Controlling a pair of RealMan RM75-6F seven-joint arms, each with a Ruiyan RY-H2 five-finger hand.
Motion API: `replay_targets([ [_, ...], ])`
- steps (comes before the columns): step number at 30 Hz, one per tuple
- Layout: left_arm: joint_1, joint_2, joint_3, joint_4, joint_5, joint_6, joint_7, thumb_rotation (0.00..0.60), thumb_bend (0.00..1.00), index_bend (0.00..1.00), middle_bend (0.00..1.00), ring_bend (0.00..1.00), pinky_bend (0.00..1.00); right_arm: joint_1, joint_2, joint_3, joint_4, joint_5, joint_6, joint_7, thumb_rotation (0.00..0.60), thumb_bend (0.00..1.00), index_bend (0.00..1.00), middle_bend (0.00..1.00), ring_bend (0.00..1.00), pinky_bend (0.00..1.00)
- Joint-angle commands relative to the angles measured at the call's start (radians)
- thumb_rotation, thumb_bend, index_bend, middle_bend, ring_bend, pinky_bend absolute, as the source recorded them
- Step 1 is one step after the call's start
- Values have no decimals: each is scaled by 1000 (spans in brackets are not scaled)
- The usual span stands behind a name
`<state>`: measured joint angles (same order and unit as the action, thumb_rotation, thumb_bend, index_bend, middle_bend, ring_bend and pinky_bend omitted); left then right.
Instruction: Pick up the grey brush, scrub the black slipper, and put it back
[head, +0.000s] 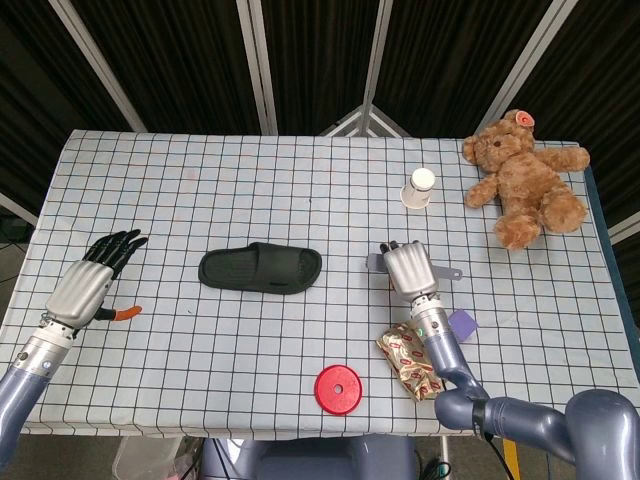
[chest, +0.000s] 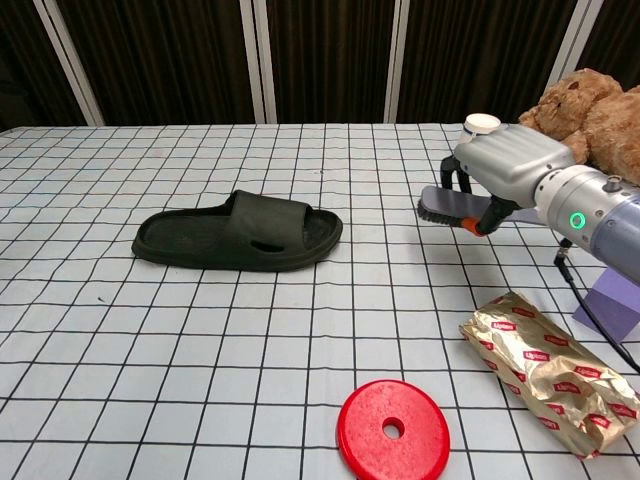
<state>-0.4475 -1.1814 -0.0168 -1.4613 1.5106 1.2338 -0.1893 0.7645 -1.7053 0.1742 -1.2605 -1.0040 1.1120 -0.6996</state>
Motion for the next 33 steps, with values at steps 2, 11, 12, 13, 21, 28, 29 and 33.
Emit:
replay_targets([
  [2,1,-7,2,7,-5,-13,4,600,166,0,0,0,78,-18,-4,-23,37,-9,-18,21,600,501,789,670,617,569],
  [11,-8,-23,-3,19,-18,-49,10,600,167,0,0,0,78,-21,5,-40,40,-5,-73,6,600,501,308,433,434,432],
  [12,-9,-25,-4,21,-19,-52,10,600,167,0,0,0,78,-20,9,-42,30,7,-83,-7,600,501,222,392,406,414],
  [13,-9,-26,-4,22,-19,-54,10,600,167,0,0,0,78,-20,12,-42,24,13,-88,-14,600,501,158,360,386,403],
  [21,-11,-36,-3,36,-21,-72,6,600,166,0,0,0,78,-19,21,-46,-16,53,-114,-56,600,501,0,241,293,351],
  [28,-4,-30,-4,39,-16,-62,-6,600,166,0,0,0,78,-19,49,-33,-81,58,-90,-72,600,501,0,192,231,318],
  [29,-3,-28,-4,38,-13,-59,-9,600,166,0,0,0,78,-21,58,-30,-101,59,-82,-77,600,501,0,187,225,313],
  [33,5,-20,-3,28,-3,-42,-13,600,166,0,0,0,78,-29,94,-24,-178,55,-46,-92,600,502,0,153,178,271],
])
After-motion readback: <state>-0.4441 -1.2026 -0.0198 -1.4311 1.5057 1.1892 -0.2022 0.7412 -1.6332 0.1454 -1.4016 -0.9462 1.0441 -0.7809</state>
